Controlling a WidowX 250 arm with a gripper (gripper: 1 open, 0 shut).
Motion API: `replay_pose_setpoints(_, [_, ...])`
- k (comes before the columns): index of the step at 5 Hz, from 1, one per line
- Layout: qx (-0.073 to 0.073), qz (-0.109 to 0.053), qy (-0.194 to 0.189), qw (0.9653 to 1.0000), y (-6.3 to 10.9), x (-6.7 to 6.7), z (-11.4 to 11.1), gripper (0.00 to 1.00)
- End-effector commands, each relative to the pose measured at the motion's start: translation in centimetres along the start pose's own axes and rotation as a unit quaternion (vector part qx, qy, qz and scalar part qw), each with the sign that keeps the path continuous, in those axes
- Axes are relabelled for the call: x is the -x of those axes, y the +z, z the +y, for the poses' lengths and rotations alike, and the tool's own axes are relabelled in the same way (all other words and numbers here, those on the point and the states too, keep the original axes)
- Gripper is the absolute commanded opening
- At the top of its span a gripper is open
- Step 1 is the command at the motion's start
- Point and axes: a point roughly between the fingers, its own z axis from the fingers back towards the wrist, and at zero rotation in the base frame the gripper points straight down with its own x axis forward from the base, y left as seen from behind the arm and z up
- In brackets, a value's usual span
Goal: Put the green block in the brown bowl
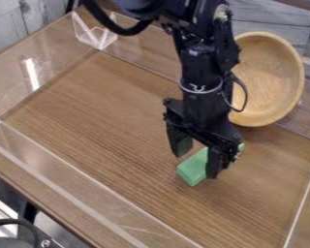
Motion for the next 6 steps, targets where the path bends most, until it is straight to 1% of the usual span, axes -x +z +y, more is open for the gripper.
replay_pose_setpoints(1, [0.005,-0.020,-0.006,0.9998,0.5,-0.5,0.2,1.00])
replay_pose_setpoints(4, [0.015,-0.033,-0.008,0.9993,0.6,-0.4,0.5,1.00])
replay_pose_setpoints(6, [0.012,-0.033,-0.012,0.9993,-0.7,-0.4,0.5,1.00])
